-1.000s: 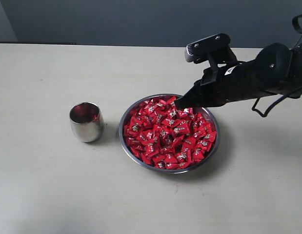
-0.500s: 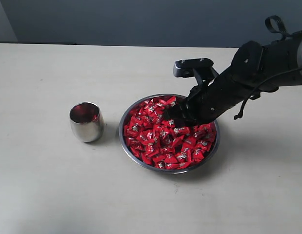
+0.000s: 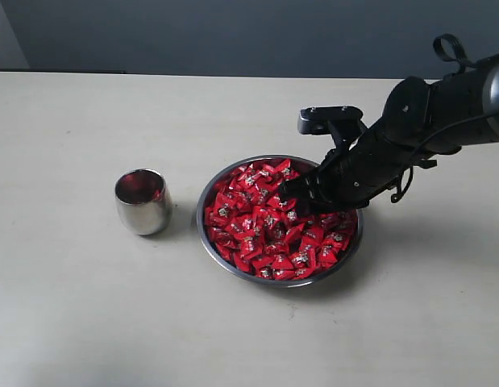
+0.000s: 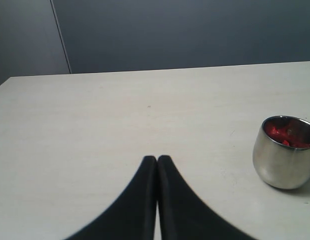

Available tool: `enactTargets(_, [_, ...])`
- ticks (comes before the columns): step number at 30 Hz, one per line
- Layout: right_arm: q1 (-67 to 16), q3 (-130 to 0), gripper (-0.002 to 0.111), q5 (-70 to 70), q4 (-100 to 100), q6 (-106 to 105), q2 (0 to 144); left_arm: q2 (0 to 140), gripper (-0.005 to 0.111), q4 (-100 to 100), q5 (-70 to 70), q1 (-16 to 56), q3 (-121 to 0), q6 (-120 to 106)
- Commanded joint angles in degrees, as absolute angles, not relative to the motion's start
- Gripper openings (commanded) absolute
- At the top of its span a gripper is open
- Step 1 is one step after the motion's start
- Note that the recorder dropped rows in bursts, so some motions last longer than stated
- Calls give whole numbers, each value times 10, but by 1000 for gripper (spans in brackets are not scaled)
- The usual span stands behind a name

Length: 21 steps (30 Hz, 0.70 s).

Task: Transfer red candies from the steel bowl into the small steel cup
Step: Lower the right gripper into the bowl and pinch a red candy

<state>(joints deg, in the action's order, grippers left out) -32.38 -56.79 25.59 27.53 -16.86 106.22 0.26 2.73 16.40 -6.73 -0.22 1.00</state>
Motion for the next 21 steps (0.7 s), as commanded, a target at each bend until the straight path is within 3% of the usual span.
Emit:
enactTargets(1, [-320,-577,45,252,294,-167,1073,0,0,26,163,-68,0,11])
enactTargets(21, [-320,-587,45,251,352,-174,1099,0,0,26,163,-68,0,11])
